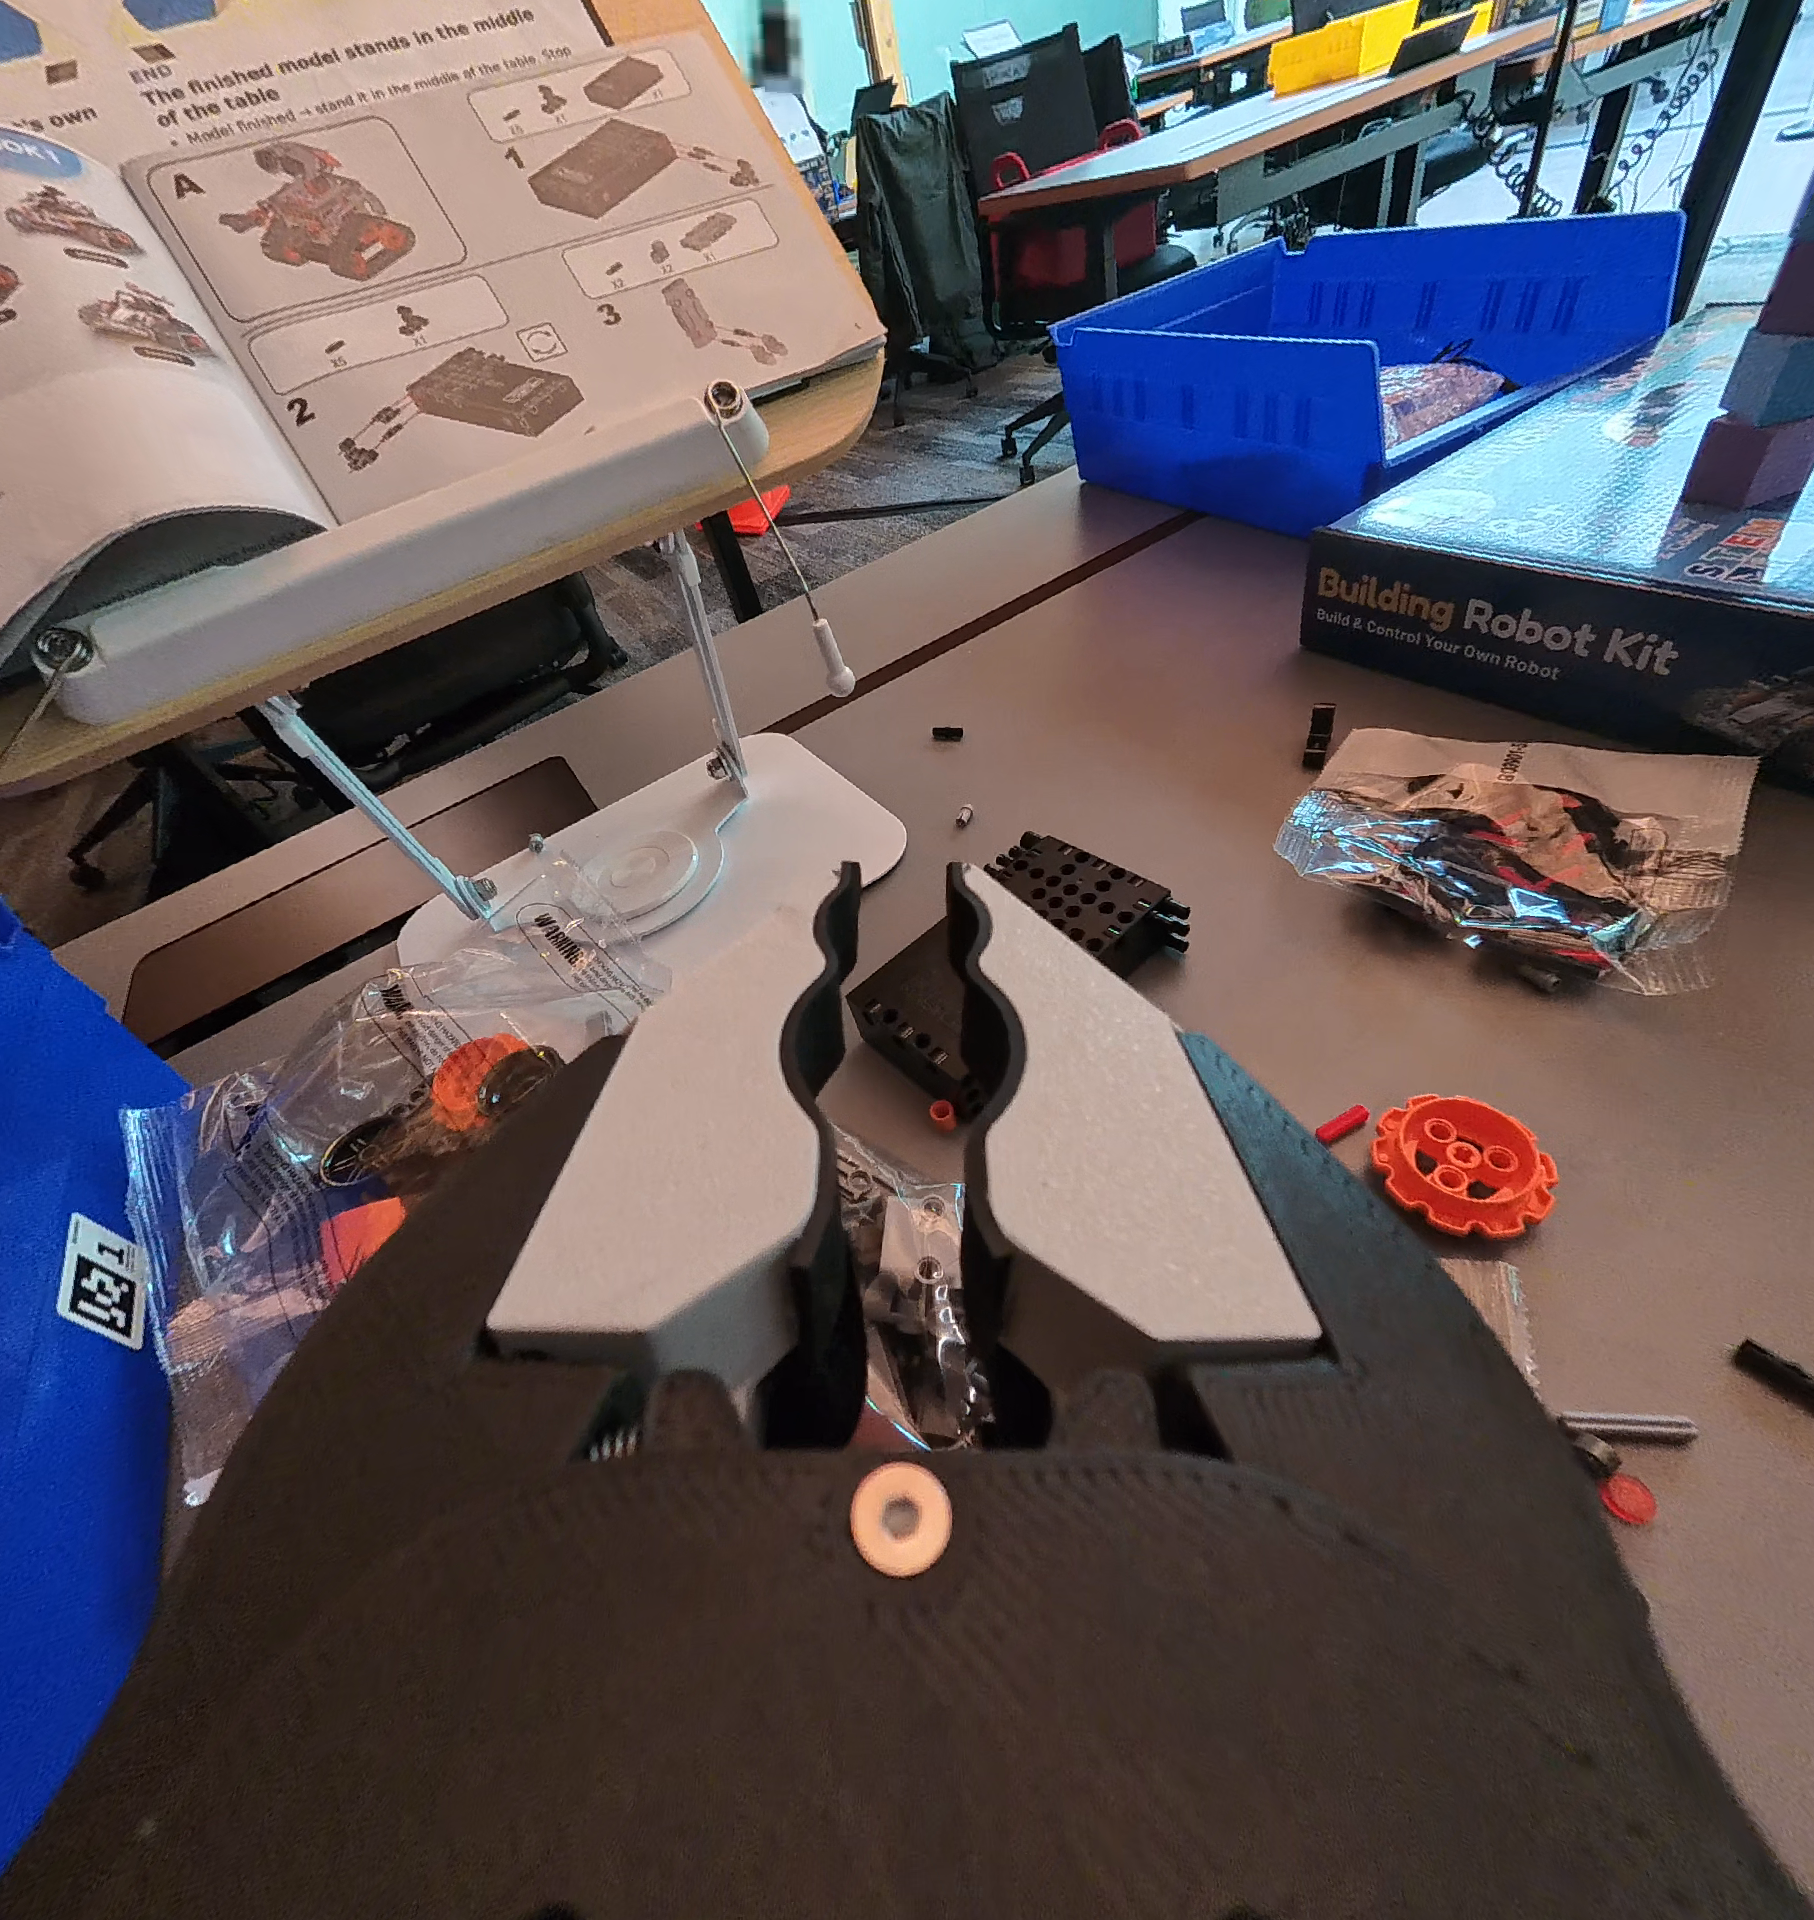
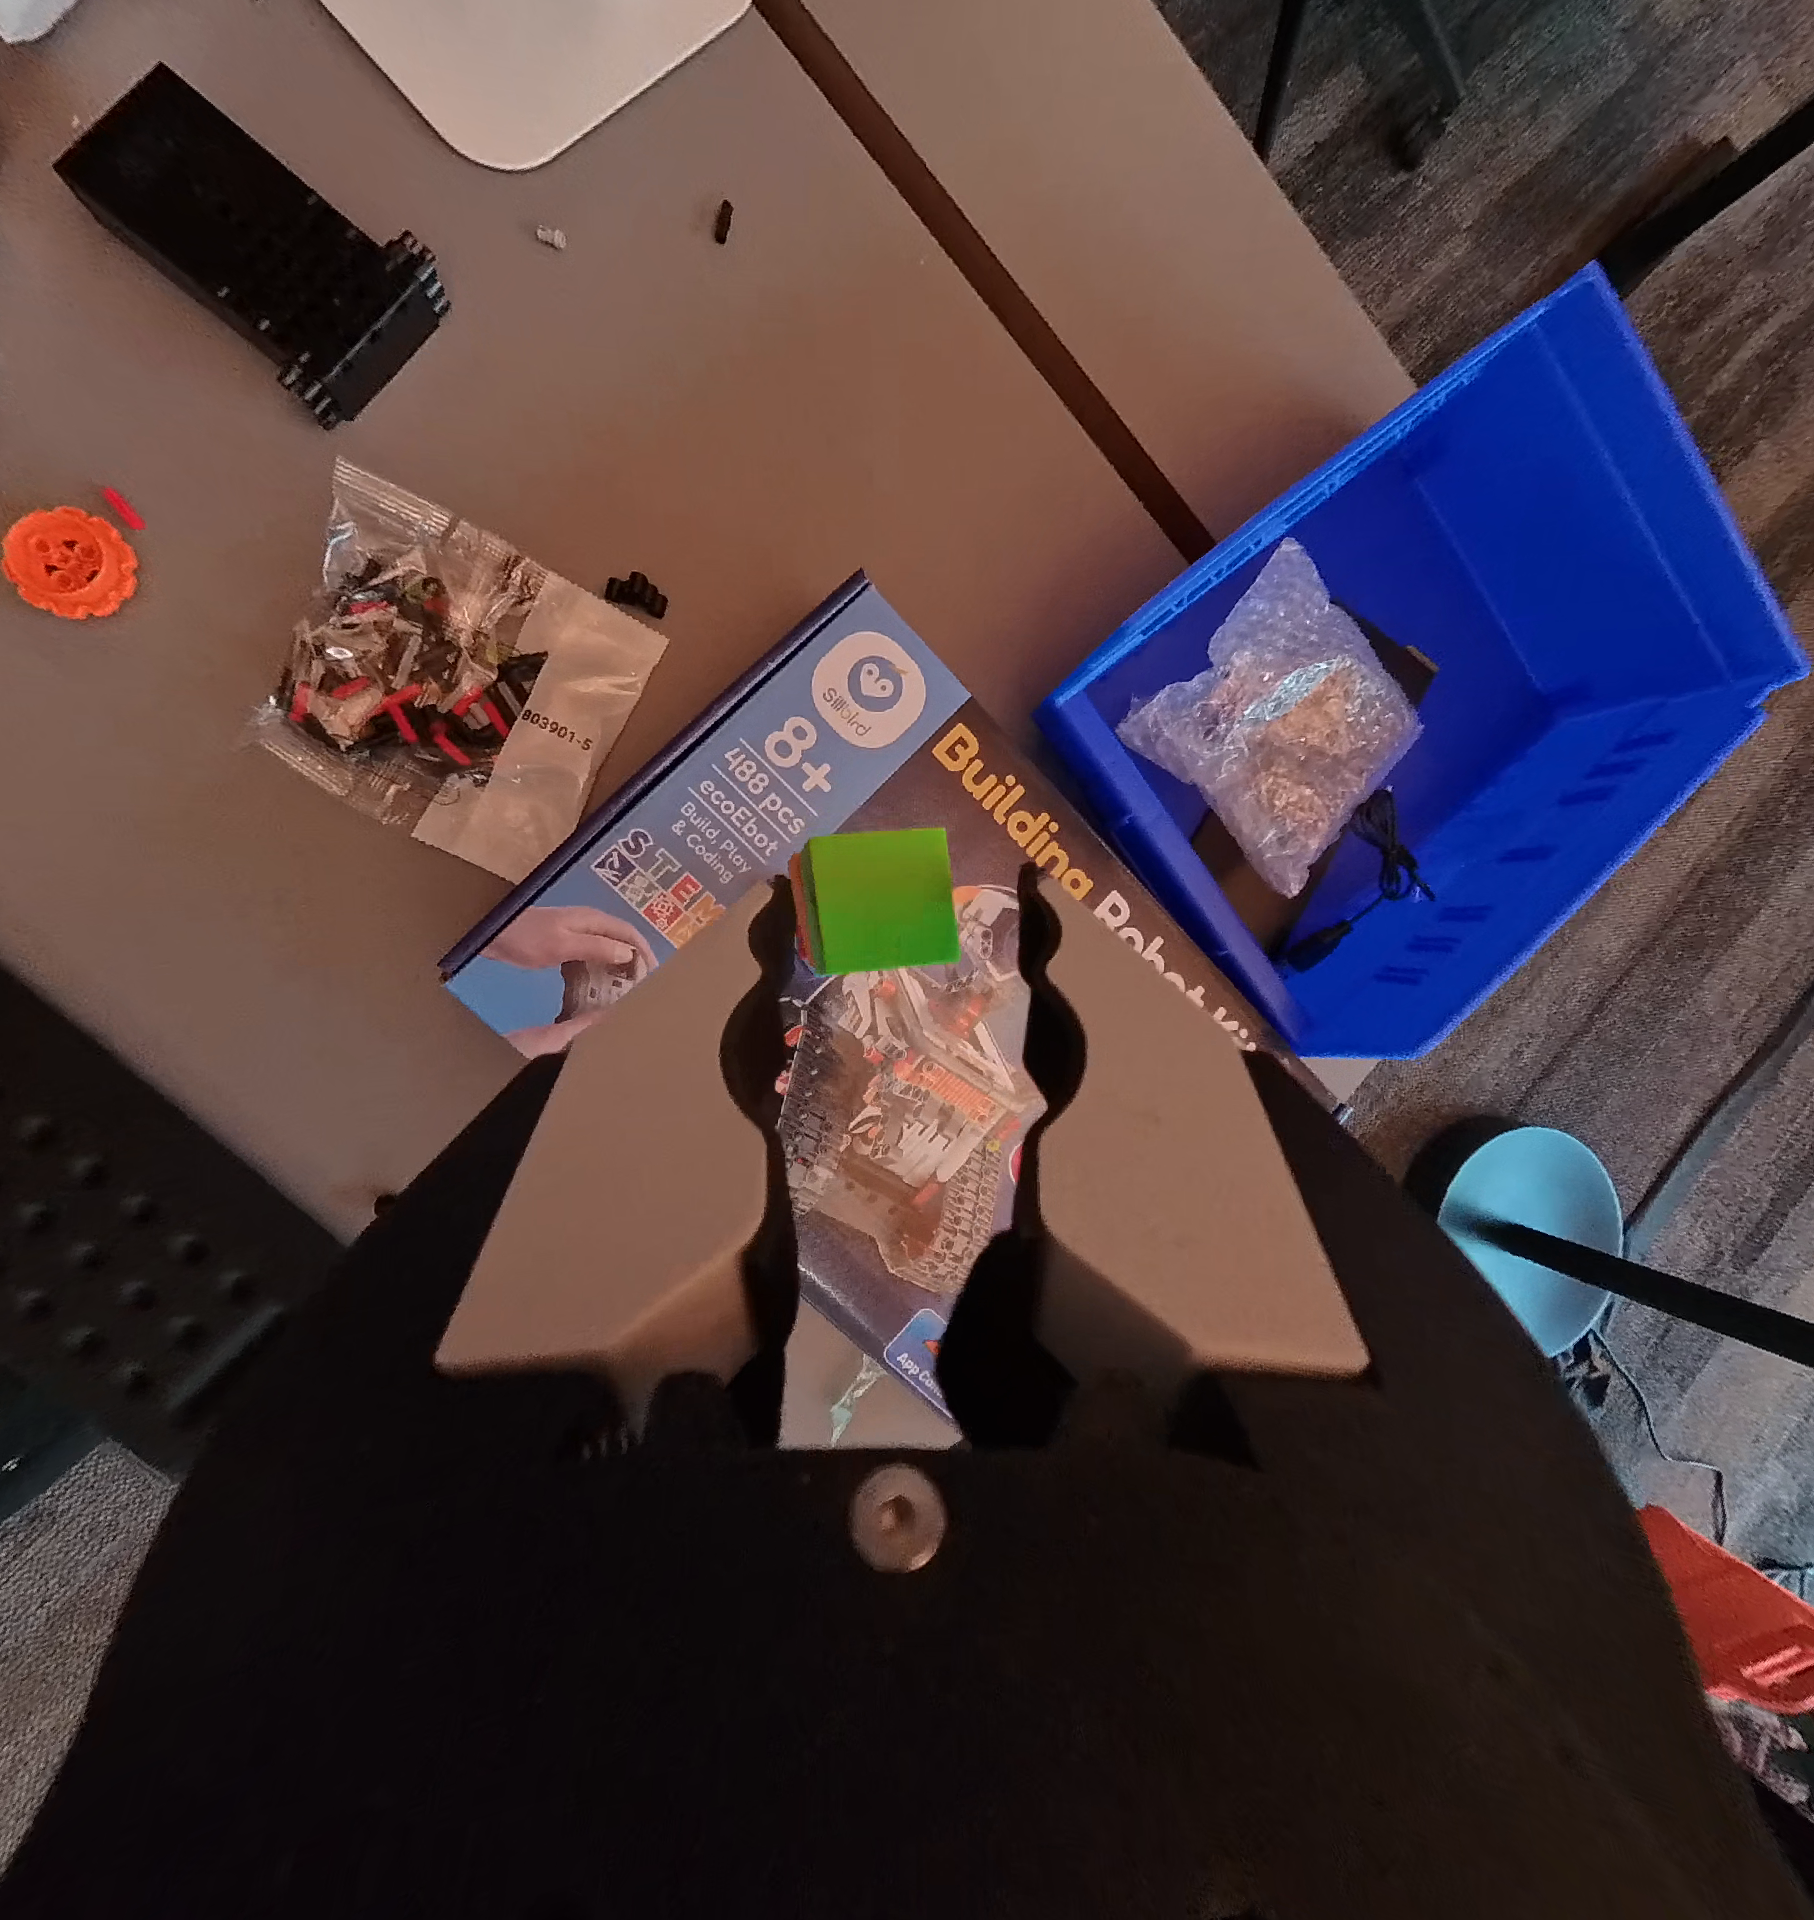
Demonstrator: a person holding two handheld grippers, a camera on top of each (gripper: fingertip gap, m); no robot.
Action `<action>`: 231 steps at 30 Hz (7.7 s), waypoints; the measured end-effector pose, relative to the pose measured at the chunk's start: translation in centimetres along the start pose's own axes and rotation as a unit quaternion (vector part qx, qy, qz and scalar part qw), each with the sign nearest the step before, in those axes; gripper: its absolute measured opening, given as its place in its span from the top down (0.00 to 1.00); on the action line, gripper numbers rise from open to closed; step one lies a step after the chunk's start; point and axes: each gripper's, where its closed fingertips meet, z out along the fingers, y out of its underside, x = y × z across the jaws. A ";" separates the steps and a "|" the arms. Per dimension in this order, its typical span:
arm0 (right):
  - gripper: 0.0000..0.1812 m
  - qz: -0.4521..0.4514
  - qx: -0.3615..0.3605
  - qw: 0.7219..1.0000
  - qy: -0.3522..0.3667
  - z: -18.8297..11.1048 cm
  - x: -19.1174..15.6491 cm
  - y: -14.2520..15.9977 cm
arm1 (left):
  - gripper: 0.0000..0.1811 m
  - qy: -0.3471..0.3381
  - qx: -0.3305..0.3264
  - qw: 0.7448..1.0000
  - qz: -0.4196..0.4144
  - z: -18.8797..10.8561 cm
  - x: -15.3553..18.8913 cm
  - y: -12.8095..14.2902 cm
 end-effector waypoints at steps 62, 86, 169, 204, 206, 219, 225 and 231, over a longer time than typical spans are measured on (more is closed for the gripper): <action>1.00 0.155 0.070 0.976 0.137 13.7 -0.9 4.5 | 0.92 -0.009 -0.018 1.000 -0.008 0.5 -0.7 1.1; 0.77 0.062 0.078 0.993 0.064 12.7 -4.3 1.2 | 0.92 -0.005 -0.013 1.000 -0.006 0.4 -0.5 0.7; 0.85 -0.135 -0.167 0.976 -0.013 12.0 -5.1 -3.6 | 0.91 0.005 -0.001 1.000 -0.010 0.1 0.0 0.0; 0.76 -0.146 -0.152 0.975 -0.067 21.8 -14.6 -5.2 | 0.91 0.001 -0.004 1.000 -0.014 0.2 -0.4 0.3; 0.77 -0.131 -0.173 0.975 -0.057 23.6 -14.2 -4.4 | 0.91 0.002 -0.004 1.000 -0.013 0.2 -0.3 0.2; 0.84 -0.123 -0.114 0.985 -0.032 14.1 -9.7 -6.0 | 0.91 0.004 0.000 1.000 -0.013 0.1 -0.2 0.0; 0.83 -0.098 -0.138 0.986 -0.017 7.2 -4.1 -3.6 | 0.91 0.001 -0.002 1.000 -0.014 0.1 -0.3 0.1; 0.83 -0.092 -0.180 0.979 -0.038 7.6 -3.4 -1.0 | 0.91 0.000 -0.006 1.000 -0.013 0.2 -0.3 0.3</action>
